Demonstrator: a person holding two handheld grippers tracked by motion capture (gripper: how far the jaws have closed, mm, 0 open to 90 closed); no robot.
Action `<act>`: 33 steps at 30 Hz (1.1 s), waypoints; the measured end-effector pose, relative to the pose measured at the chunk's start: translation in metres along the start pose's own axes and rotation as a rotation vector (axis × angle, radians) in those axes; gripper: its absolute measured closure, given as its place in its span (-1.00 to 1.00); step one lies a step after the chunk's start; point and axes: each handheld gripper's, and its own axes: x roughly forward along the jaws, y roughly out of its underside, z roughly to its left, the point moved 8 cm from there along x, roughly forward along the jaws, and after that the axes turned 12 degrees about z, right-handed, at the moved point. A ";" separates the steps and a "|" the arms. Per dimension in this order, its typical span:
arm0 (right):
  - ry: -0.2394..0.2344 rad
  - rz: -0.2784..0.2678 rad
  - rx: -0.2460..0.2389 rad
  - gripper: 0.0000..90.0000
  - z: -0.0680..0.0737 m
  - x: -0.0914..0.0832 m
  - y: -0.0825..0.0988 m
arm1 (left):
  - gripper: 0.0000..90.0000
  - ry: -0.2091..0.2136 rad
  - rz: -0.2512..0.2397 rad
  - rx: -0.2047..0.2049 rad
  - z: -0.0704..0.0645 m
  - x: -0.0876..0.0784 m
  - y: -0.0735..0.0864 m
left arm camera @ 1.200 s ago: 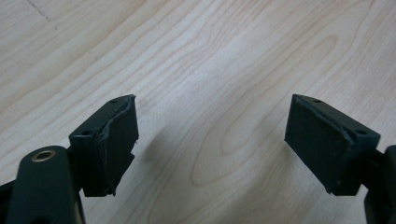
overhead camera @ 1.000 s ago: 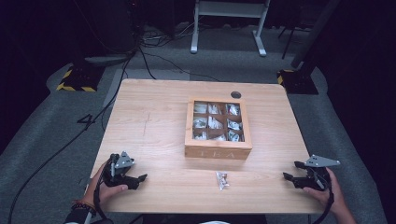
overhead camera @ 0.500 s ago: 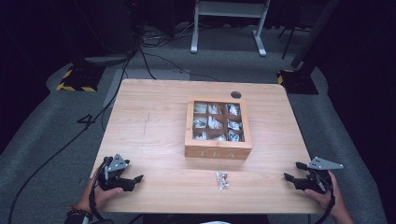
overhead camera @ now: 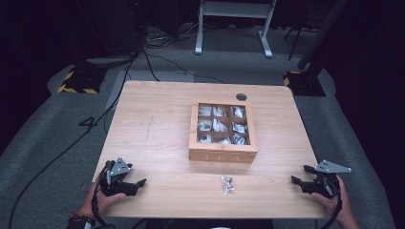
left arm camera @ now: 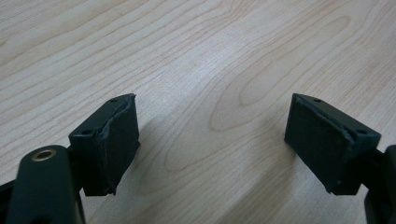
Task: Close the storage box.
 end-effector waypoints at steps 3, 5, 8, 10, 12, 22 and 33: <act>0.000 0.000 0.000 -0.48 0.000 0.000 0.000 | -0.60 0.001 0.000 0.000 0.000 0.000 0.000; 0.000 0.000 0.001 -0.48 0.000 0.000 0.000 | -0.60 -0.004 -0.001 0.002 0.000 0.000 0.000; 0.000 0.000 0.003 -0.48 0.000 0.000 0.000 | -0.60 -0.005 0.000 0.000 0.000 0.000 0.000; 0.001 0.000 0.003 -0.48 0.000 0.000 0.000 | -0.60 -0.004 -0.001 0.002 0.000 0.000 0.000; 0.001 0.000 0.004 -0.48 0.000 0.000 0.000 | -0.60 -0.004 -0.001 0.001 0.000 0.000 0.000; 0.002 -0.002 0.012 -0.46 -0.001 0.000 0.000 | -0.60 -0.005 0.000 0.000 0.000 0.000 0.000; 0.002 -0.002 0.012 -0.46 -0.001 0.000 0.000 | -0.60 0.000 0.001 0.003 0.000 0.000 0.000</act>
